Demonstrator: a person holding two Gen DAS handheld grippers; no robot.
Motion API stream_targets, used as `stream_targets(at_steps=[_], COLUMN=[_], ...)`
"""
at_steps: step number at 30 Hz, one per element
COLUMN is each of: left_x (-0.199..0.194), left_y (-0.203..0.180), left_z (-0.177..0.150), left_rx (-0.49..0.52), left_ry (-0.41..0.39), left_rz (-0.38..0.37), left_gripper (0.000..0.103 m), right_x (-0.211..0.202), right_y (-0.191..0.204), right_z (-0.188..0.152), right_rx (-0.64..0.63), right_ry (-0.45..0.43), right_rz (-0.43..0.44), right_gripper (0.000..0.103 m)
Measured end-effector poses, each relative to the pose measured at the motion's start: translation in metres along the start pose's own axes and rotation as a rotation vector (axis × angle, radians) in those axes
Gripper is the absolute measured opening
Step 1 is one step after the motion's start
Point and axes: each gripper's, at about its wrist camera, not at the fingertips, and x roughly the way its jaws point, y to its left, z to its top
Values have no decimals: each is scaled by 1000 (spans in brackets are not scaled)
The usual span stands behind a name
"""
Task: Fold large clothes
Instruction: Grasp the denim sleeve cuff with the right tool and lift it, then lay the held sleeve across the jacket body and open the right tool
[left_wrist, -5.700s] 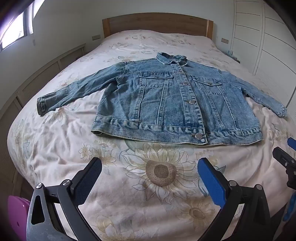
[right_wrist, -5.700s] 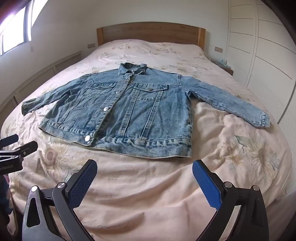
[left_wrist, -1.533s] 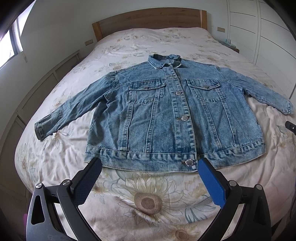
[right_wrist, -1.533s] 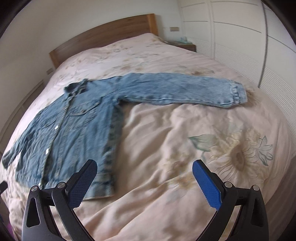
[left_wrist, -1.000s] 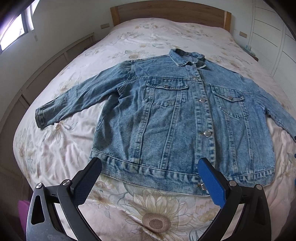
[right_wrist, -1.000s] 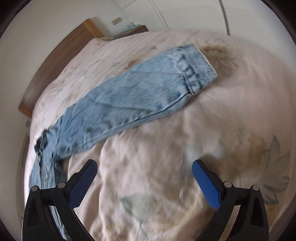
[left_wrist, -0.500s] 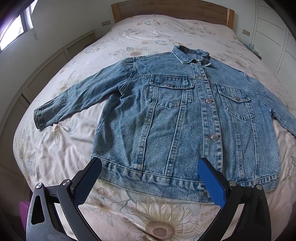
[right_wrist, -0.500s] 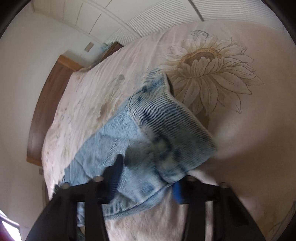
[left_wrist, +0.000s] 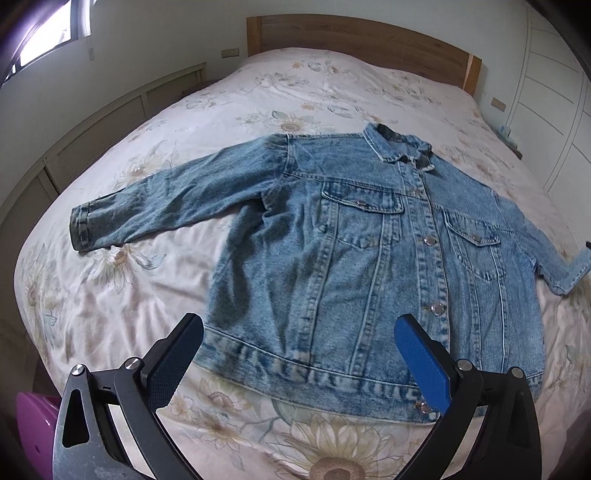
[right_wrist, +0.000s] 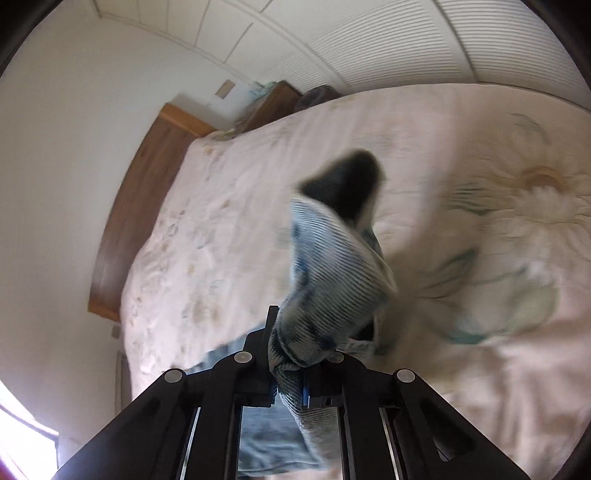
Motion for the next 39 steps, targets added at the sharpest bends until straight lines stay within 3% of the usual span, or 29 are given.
stream_targets(at_steps=[9,15,21,30,39], left_x=[-7,-11,-8,4,11], left_y=[53,96,130,153,155], left_z=[0,-8,-24,-39,-46], left_rx=[-55,-103,-135,-178,-173], left_ry=[-14,-22,8,44,71], left_rz=[57,100,122,136,119], left_gripper=[102,102,102,102,102], right_x=[67,124,157,192,226], right_y=[140,229,290,339,335], right_z=[-57,-133,-215,-332,-422], right_rx=[-96,-185,-292,-468,-729], right_ry=[138,273,386,523,622], right_rz=[136,197,245,299,163], right_gripper=[7,7,7,7,10])
